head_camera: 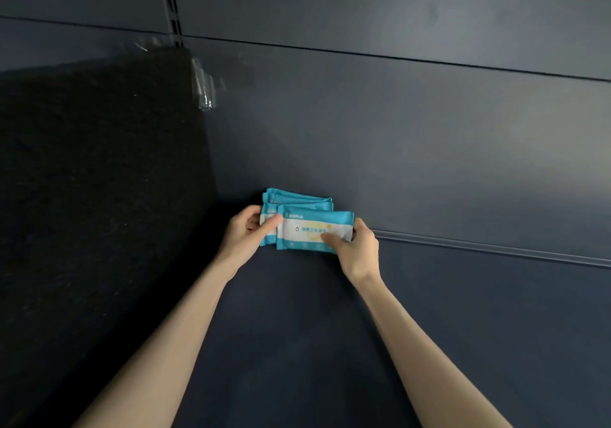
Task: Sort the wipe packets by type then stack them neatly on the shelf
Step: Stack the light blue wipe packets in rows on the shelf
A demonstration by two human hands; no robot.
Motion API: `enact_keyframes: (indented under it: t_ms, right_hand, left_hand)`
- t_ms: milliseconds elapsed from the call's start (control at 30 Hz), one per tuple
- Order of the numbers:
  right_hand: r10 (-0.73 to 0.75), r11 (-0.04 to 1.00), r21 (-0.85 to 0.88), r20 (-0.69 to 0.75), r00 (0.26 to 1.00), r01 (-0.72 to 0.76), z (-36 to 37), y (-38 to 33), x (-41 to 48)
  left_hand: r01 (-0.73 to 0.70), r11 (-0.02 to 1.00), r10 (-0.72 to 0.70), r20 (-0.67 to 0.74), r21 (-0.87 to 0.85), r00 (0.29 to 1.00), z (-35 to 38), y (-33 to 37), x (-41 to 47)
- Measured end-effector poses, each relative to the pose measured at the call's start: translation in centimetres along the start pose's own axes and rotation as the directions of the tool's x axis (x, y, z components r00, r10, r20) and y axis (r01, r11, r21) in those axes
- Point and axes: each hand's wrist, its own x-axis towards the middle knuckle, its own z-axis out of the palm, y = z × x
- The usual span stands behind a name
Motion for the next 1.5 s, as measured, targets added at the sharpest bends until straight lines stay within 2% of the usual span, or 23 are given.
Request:
enact_keyframes:
  t_ms: [100,233,367,533,633,800,1000,1100,1200,1267,1500]
  right_hand:
    - [-0.036,0.989,-0.144,-0.008,0.999,0.034,1.4,-0.4,0.4]
    - [-0.06,0.946,-0.319,-0.022,0.998,0.05,2.4,-1.0,0.3]
    - [-0.119,0.948,-0.304,-0.047,0.992,0.1,2.9,-0.9,0.0]
    - [-0.181,0.914,-0.354,0.08,0.98,0.197,2.9,-1.3,0.2]
    - [-0.223,0.864,-0.424,0.159,0.962,0.271,2.9,-1.0,0.3]
    - [-0.219,0.85,-0.447,0.18,0.959,0.279,2.9,-0.9,0.7]
    - [-0.208,0.786,-0.548,0.205,0.957,0.288,2.6,-1.3,1.0]
    - [-0.2,0.731,-0.62,0.204,0.958,0.285,2.5,-1.7,0.7]
    - [-0.206,0.704,-0.653,0.191,0.96,0.28,2.0,-2.4,0.1]
    - [-0.223,0.708,-0.651,0.164,0.961,0.276,1.1,-3.1,-0.6]
    - [-0.341,0.729,-0.638,-0.023,0.94,0.249,-4.9,-4.7,-7.5]
  left_hand:
    - [-0.047,0.996,0.043,0.043,0.074,0.998,-0.2,-0.5,0.7]
    - [-0.089,0.987,0.087,0.021,0.133,0.996,-0.3,-1.3,1.4]
    - [-0.145,0.977,0.151,-0.022,0.157,0.988,-0.3,-1.7,1.5]
    - [-0.201,0.946,0.224,-0.066,0.254,0.972,-0.1,-2.8,1.9]
    - [-0.223,0.939,0.237,-0.022,0.262,0.971,-0.2,-3.2,1.9]
    - [-0.187,0.96,0.192,-0.006,0.207,0.981,0.2,-3.0,1.9]
    - [-0.272,0.886,0.291,0.008,0.375,0.957,0.5,-2.6,1.5]
    - [-0.257,0.86,0.278,0.018,0.441,0.96,0.4,-2.1,1.1]
    - [-0.23,0.815,0.257,0.024,0.532,0.966,0.1,-1.0,0.6]
    - [-0.258,0.783,0.296,0.024,0.566,0.955,-0.1,0.1,-0.1]
    - [-0.523,0.701,0.518,0.157,0.486,0.841,1.3,4.2,-5.4]
